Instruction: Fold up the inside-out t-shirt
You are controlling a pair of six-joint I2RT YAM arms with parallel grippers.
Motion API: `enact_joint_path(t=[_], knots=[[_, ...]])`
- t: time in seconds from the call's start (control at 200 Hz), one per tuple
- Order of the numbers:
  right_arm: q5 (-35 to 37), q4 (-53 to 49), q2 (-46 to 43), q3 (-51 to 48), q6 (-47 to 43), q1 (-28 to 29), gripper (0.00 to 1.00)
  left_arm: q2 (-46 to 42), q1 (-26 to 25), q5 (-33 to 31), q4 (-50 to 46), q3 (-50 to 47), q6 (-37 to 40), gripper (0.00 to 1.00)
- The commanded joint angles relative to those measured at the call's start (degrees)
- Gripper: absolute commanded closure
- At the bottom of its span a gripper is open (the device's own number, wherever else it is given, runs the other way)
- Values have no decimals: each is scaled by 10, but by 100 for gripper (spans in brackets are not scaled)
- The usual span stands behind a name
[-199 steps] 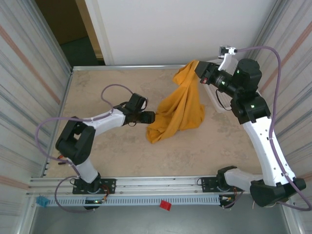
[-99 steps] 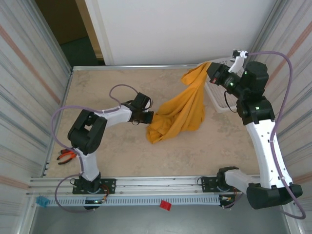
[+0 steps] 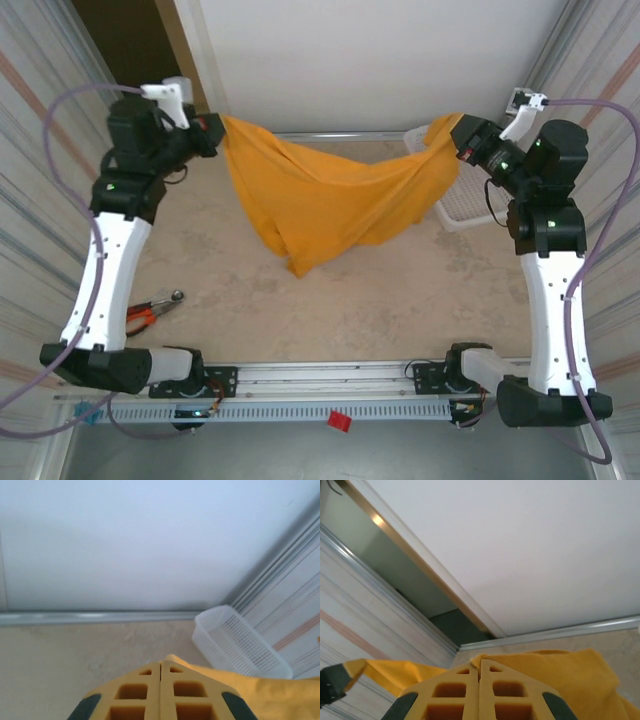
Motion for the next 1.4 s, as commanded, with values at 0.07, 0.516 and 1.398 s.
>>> enact_joint_path(t=[0.07,0.516,1.398], knots=[[17,-3,-13,55,7,-3,100,16,49,40,-40,83,-19,100],[-6,-16,-48,-48,49,-4,100,77,95,94,-14,172,-101,100],[202,27,-41,-355,30,88,100,288,20,28,25,-19,-36,54]])
